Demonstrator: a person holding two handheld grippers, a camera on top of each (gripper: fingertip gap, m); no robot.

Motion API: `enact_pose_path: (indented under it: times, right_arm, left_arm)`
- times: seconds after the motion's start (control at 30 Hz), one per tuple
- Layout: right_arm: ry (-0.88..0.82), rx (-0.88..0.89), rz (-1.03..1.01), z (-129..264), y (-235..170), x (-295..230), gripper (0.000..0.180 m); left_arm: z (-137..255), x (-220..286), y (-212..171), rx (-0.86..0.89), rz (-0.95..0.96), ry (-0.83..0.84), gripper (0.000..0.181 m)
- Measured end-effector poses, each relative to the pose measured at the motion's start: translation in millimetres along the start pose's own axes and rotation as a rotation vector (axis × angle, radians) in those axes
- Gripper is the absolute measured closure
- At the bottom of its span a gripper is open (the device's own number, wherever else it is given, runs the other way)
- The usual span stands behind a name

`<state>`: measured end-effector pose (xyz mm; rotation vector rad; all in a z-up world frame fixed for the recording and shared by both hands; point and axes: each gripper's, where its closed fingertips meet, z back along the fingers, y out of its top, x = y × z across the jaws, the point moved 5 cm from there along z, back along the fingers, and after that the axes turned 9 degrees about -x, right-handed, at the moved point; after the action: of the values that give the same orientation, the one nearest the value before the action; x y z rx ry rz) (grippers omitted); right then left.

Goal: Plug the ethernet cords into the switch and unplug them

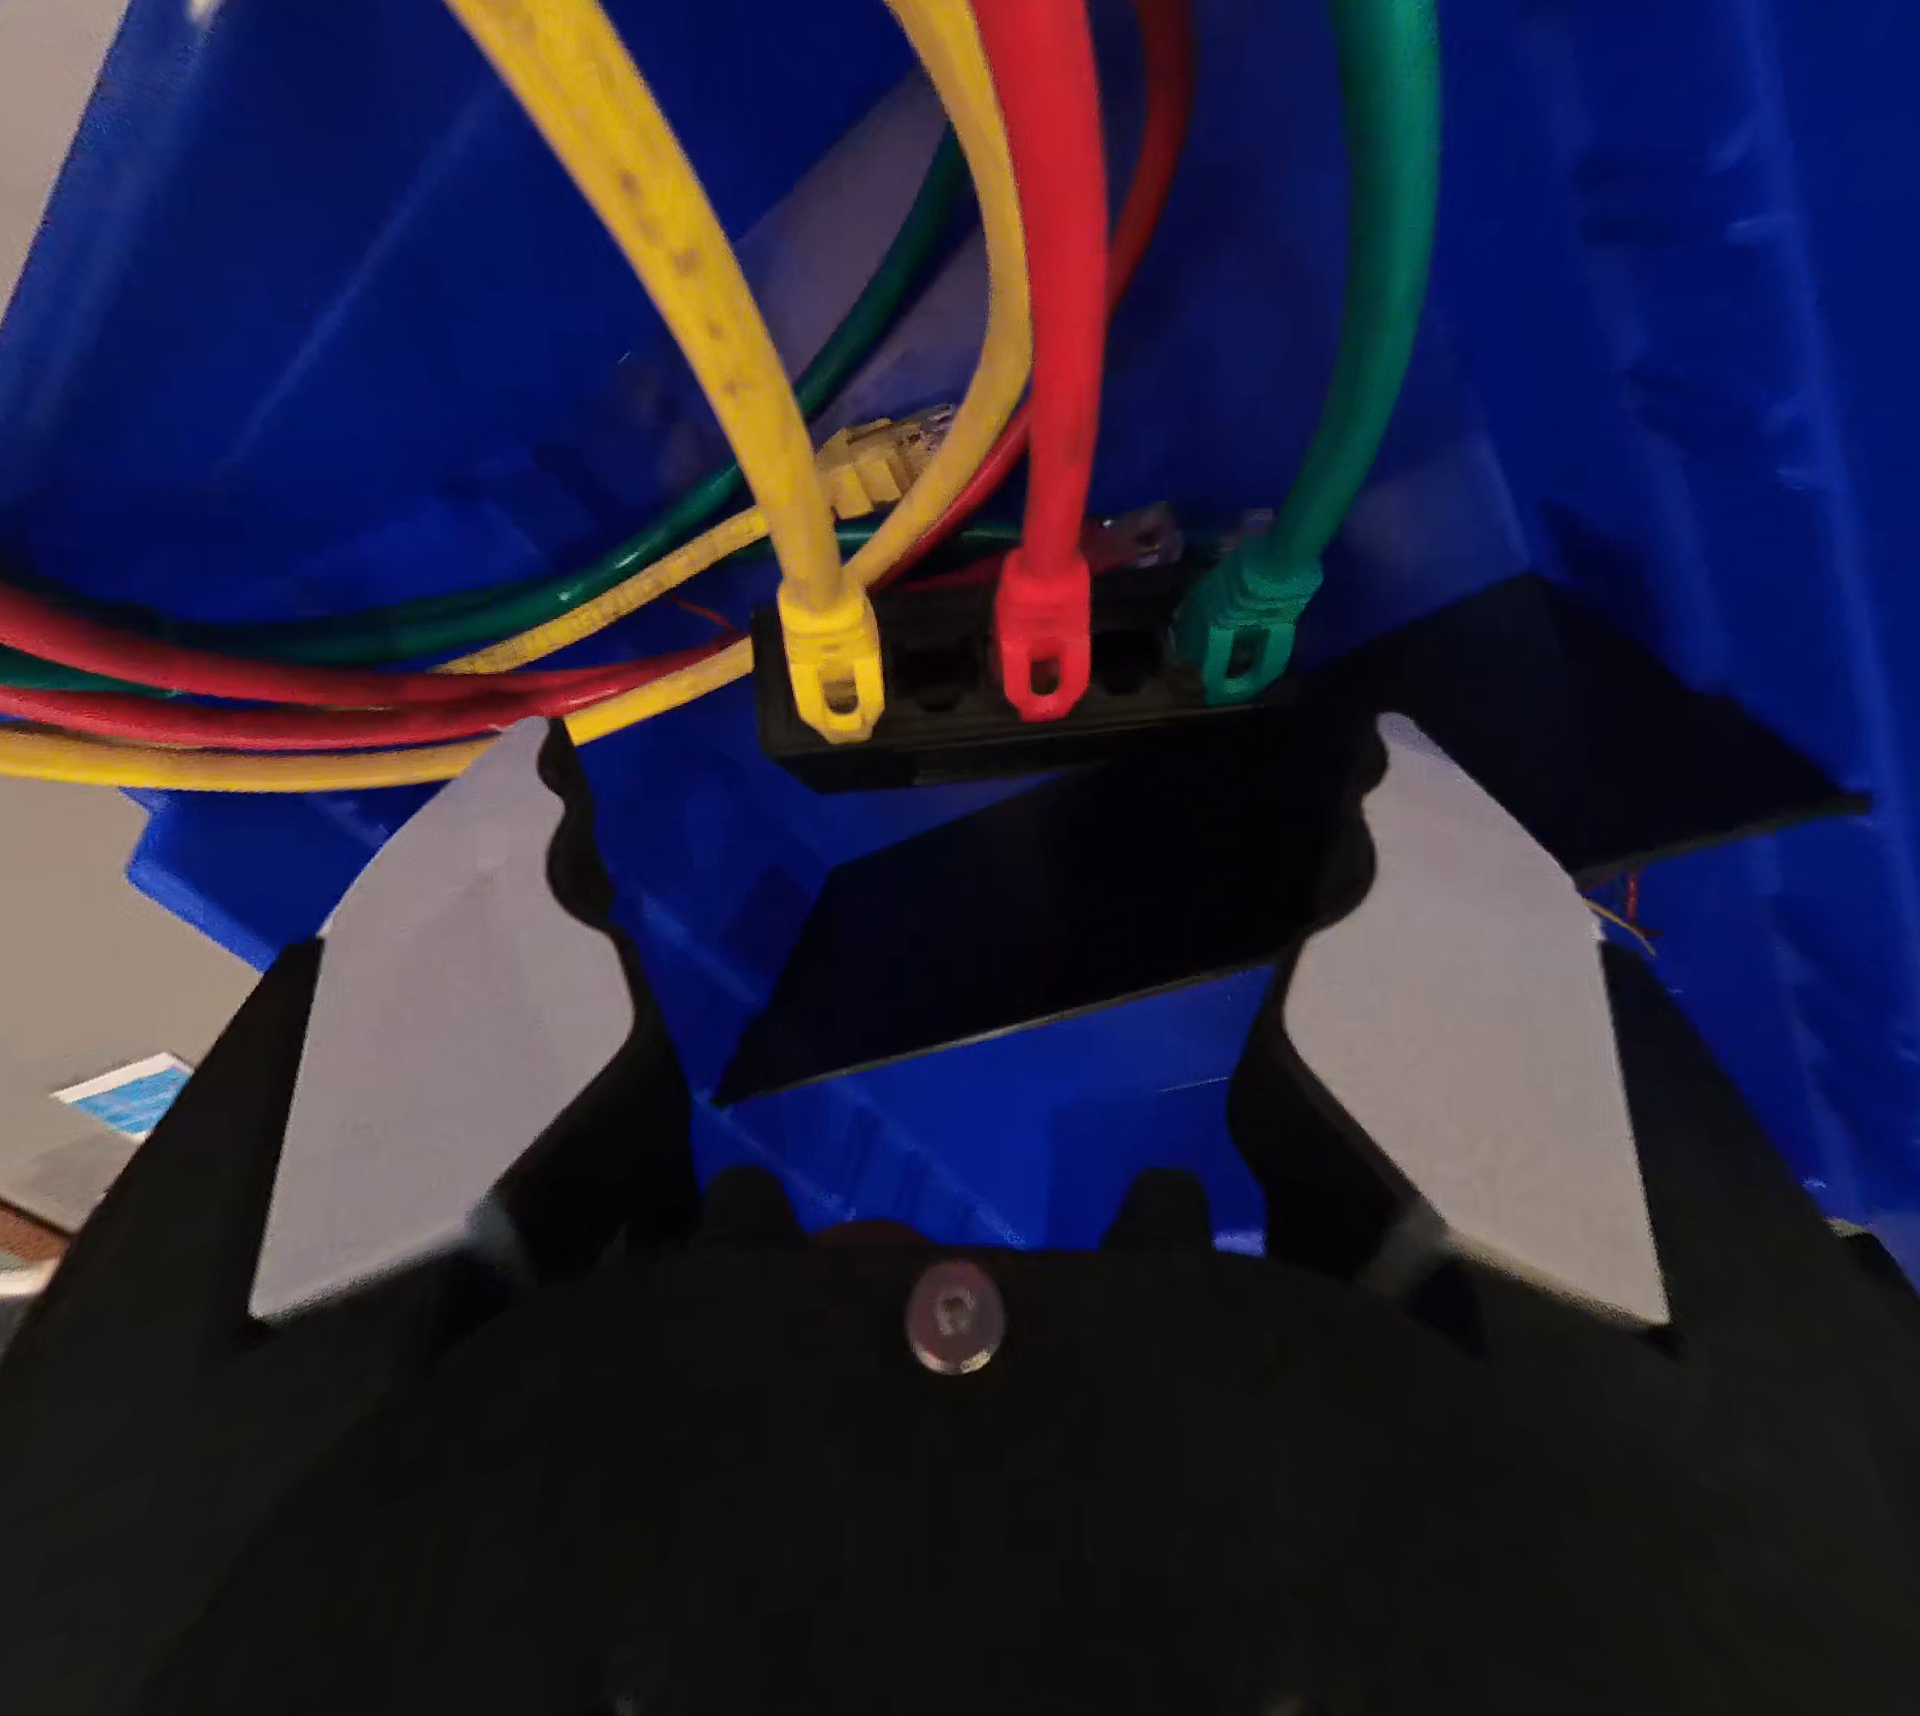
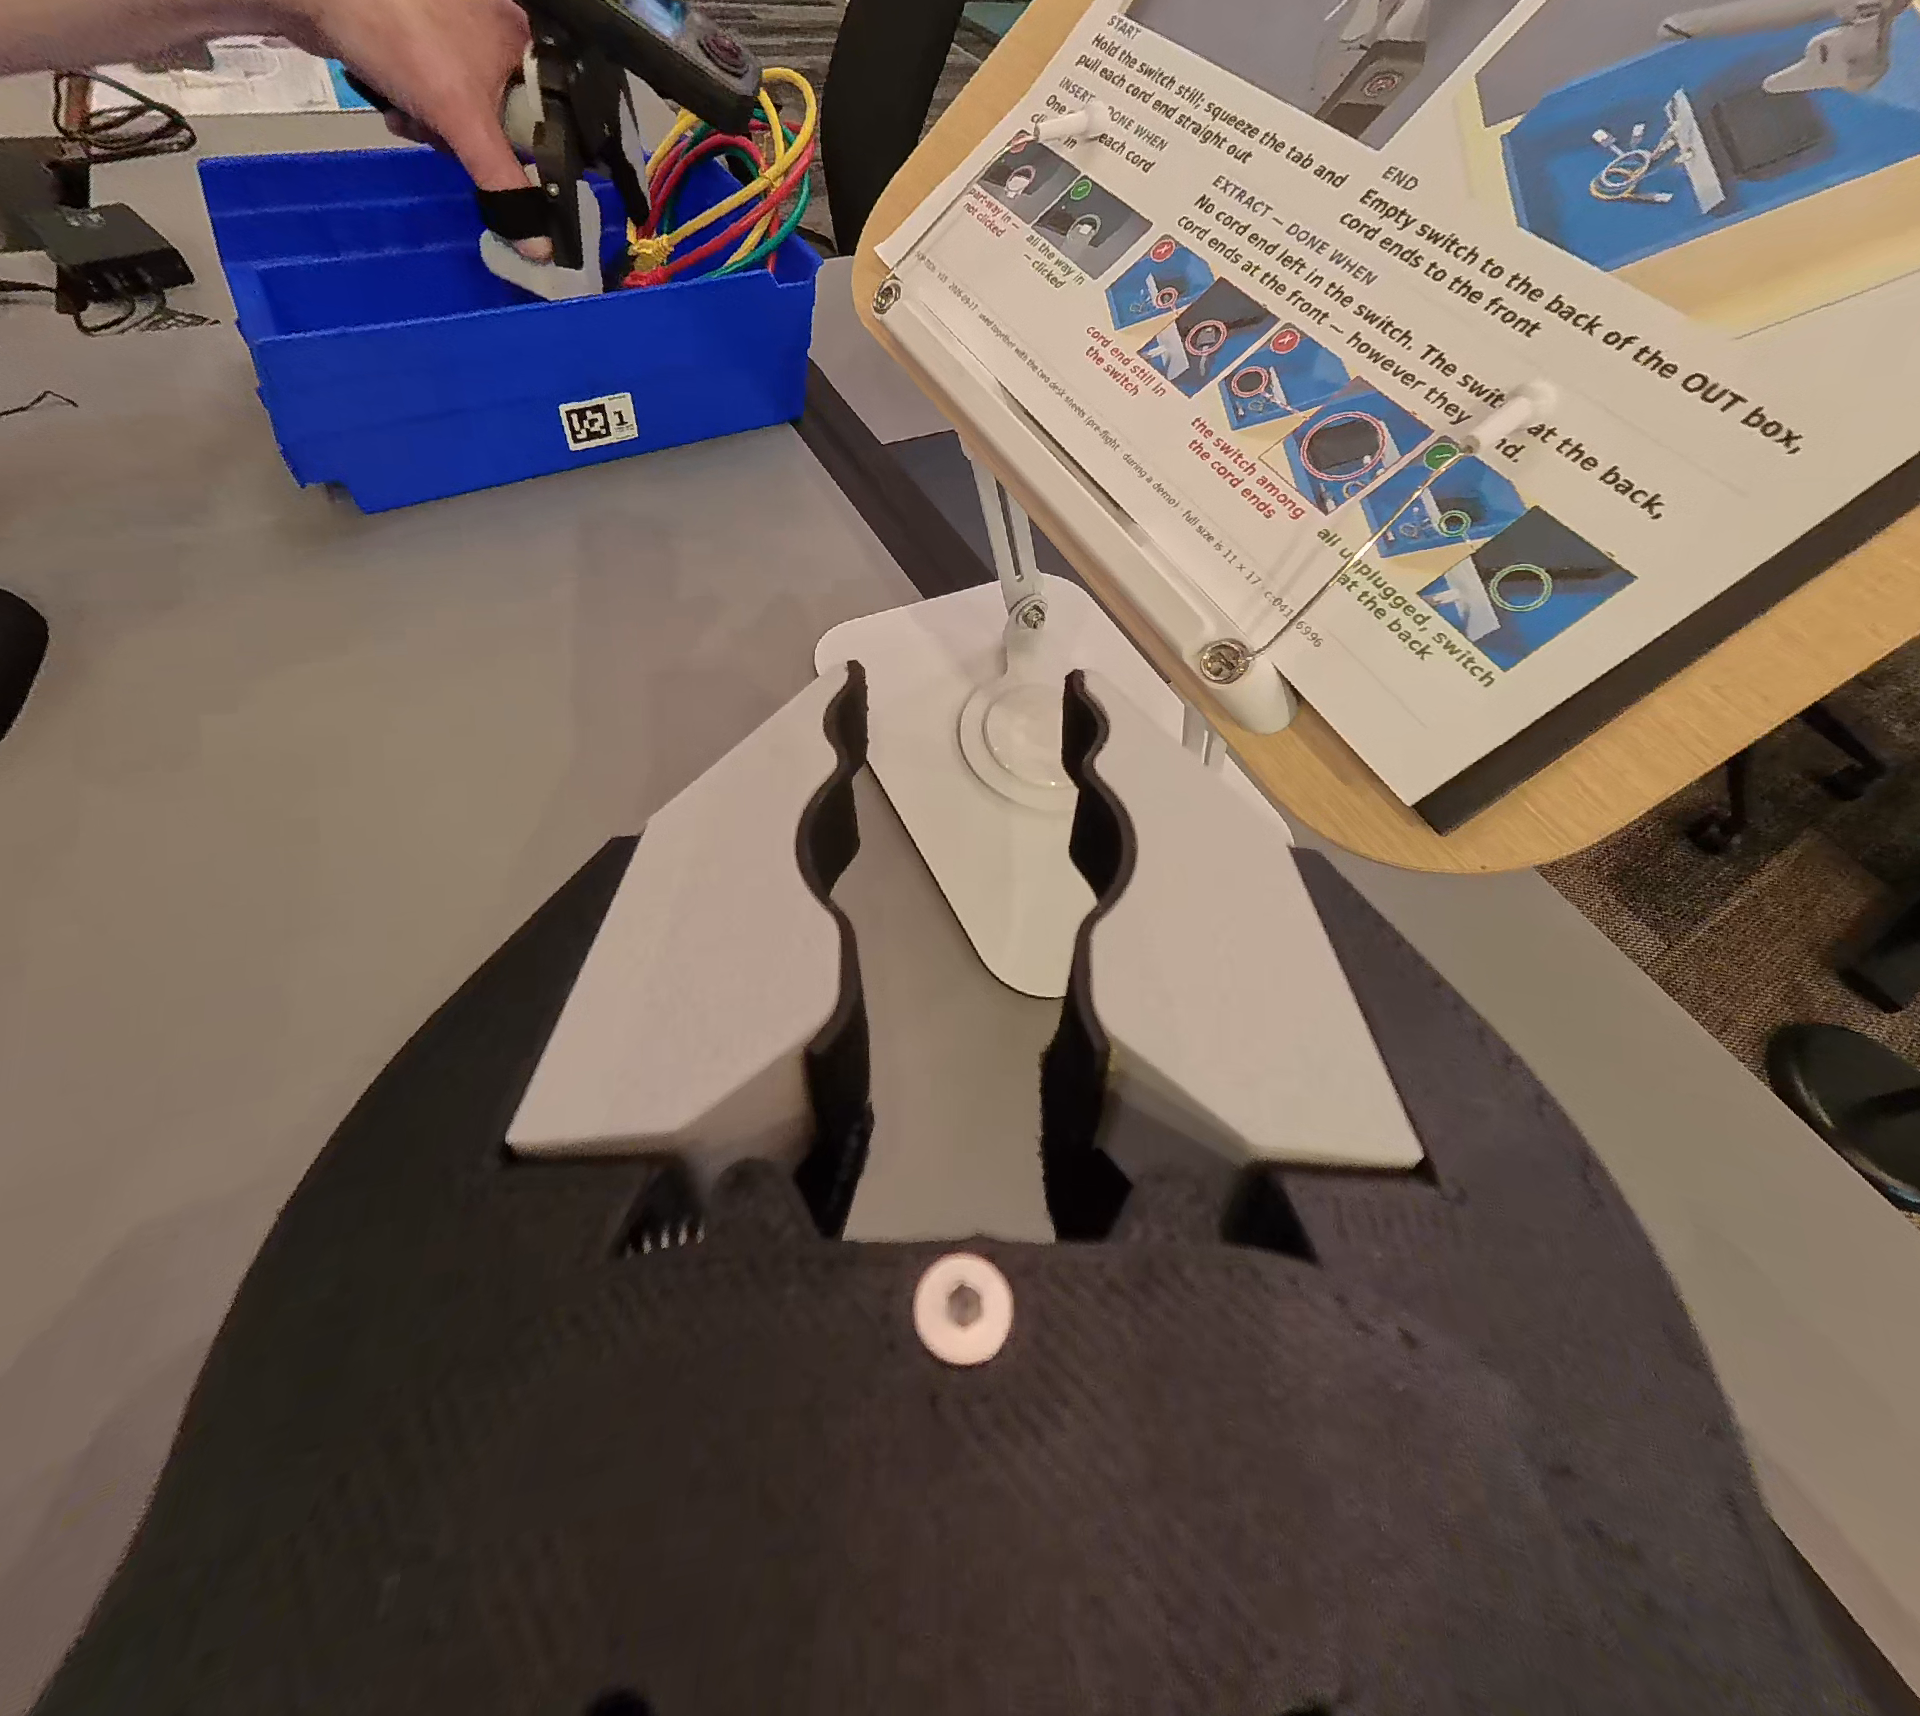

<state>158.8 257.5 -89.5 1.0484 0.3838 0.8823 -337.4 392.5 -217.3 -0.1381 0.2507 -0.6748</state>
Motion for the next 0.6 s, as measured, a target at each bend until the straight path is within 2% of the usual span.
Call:
enact_pose_path:
  times: [0.23, 0.3, 0.33, 0.37, 0.5, 0.6]
  right_arm:
    - [-0.011, -0.009, 0.011, 2, 0, 0, 0.144]
    - [-0.011, -0.001, 0.006, 5, 1, 1, 0.144]
    - [-0.011, 0.003, 0.004, 6, 1, 2, 0.144]
    - [-0.012, 0.004, 0.003, 7, 1, 3, 0.144]
    - [-0.025, 0.011, 0.001, 12, 1, 5, 0.144]
    - [-0.029, 0.022, -0.009, 16, 1, 9, 0.144]
  left_arm:
    - [-7, 10, 12, -0.103, 0.001, -0.134, 0.052]
    - [-8, 14, 16, -0.111, -0.002, -0.166, 0.064]
    - [-8, 10, 17, -0.130, 0.003, -0.138, 0.077]
    - [-10, 6, 16, -0.151, 0.004, -0.113, 0.081]
    - [-10, 6, 15, -0.172, -0.020, -0.104, 0.081]
    - [-8, 1, 11, -0.182, -0.044, -0.030, 0.082]
